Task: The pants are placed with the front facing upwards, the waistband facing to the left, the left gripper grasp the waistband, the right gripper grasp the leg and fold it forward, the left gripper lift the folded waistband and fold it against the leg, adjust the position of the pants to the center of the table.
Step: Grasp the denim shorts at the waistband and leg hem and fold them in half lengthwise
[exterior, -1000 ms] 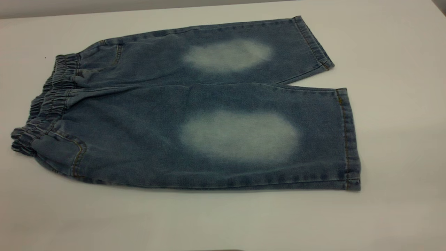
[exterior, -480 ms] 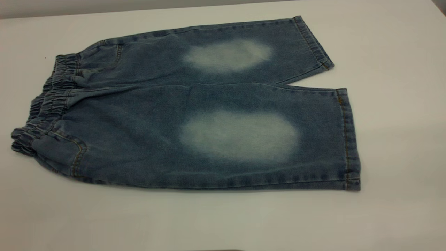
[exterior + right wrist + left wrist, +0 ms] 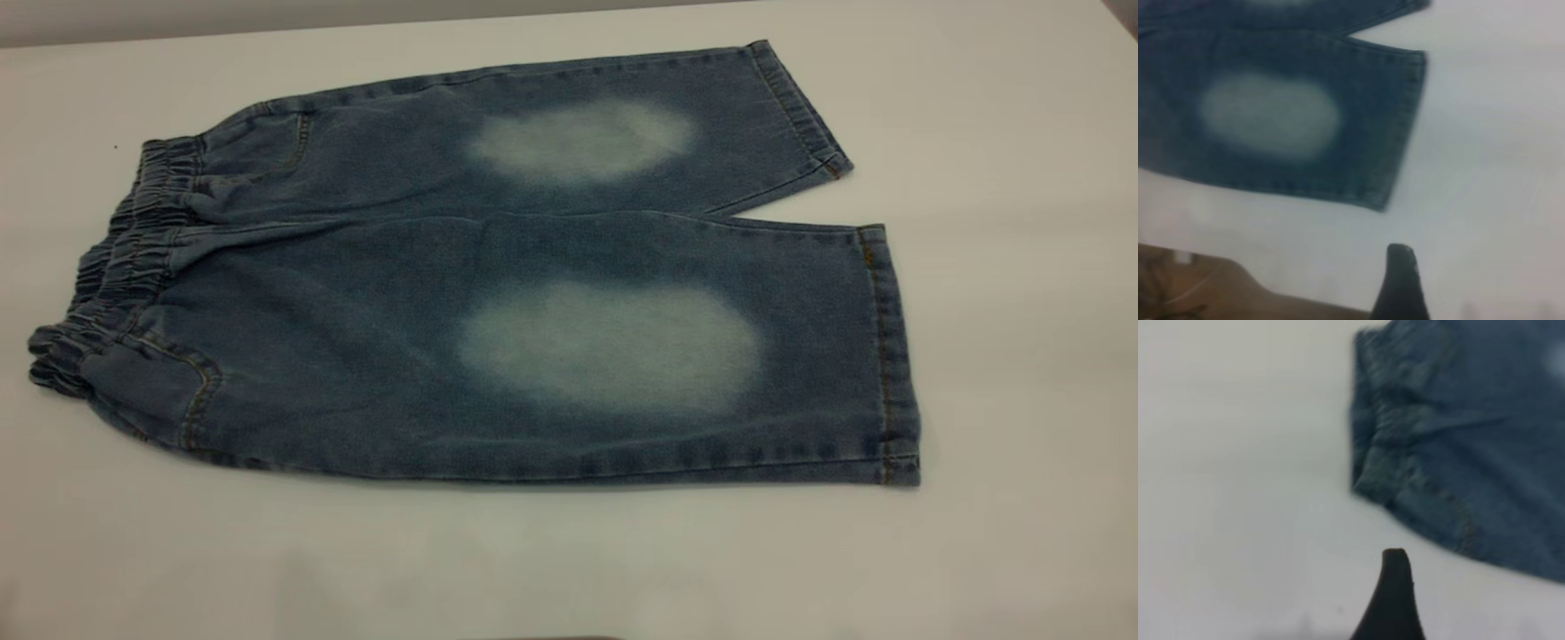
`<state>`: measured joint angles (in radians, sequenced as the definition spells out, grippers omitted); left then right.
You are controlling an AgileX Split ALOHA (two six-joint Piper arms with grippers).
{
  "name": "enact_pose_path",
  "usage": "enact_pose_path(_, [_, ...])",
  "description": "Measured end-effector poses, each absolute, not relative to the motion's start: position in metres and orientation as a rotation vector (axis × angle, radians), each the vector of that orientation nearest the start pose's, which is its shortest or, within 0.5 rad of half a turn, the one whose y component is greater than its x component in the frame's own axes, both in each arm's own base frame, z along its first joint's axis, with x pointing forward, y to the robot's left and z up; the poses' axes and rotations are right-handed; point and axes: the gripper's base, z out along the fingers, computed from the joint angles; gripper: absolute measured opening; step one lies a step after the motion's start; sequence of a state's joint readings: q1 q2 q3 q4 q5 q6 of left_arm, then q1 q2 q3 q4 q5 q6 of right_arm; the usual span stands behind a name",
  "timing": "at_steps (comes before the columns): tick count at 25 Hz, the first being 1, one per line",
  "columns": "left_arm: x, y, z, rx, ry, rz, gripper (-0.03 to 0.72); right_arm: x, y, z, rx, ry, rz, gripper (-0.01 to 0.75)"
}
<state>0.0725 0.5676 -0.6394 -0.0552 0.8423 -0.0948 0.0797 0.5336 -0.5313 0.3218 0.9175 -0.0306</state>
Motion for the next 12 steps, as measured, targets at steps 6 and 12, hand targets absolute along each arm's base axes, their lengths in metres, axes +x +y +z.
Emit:
enact_pose_path(6, [0.168, 0.010, 0.296, -0.246, 2.466, -0.063, 0.571, 0.136, 0.043, 0.265, 0.040, 2.428, 0.580, 0.484])
enact_pose_path(12, [0.223, 0.014, 0.257, -0.257, 2.650, -0.053, 0.571, 0.170, 0.050, 0.234, 0.113, 2.581, 0.674, 0.484])
